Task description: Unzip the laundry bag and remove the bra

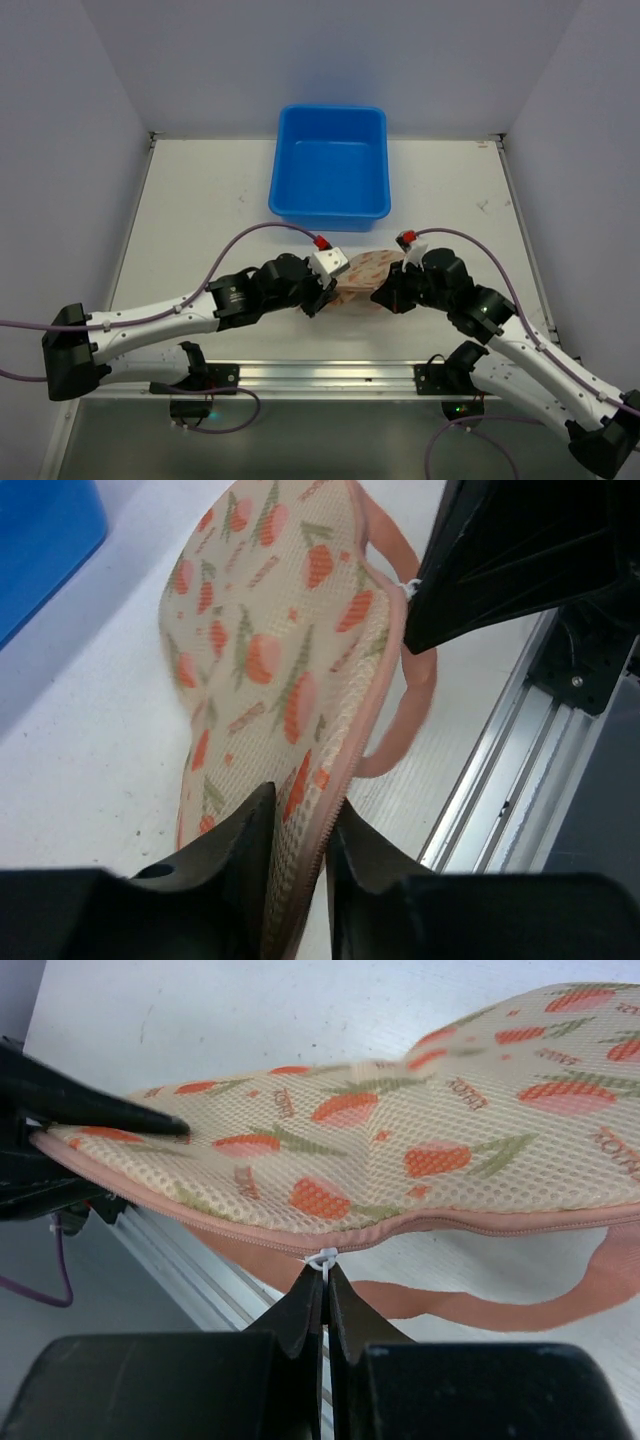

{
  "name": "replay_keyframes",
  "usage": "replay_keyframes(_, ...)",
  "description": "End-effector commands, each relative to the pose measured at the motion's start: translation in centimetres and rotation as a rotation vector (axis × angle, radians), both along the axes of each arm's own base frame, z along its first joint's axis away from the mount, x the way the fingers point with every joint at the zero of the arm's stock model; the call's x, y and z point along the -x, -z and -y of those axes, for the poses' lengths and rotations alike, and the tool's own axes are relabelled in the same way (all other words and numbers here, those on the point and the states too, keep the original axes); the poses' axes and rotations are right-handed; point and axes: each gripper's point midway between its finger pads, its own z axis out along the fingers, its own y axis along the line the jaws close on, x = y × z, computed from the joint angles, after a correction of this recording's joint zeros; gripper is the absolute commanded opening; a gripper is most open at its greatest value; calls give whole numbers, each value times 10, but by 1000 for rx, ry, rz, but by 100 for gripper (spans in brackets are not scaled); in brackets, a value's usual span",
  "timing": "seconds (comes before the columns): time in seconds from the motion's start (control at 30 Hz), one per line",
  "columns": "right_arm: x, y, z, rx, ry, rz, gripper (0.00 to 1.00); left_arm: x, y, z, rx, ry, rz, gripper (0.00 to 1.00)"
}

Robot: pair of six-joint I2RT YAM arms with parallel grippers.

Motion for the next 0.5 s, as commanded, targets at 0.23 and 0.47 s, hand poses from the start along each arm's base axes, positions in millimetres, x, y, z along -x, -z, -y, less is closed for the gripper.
replay_keyframes(0.23,13,-21,-27,-30,-165,12,0,-8,-11,-16,-31,-21,60,100)
replay_keyframes(0.47,21,-24,-67,-37,-247,-6,0,2,-19,14,2,117,45,100)
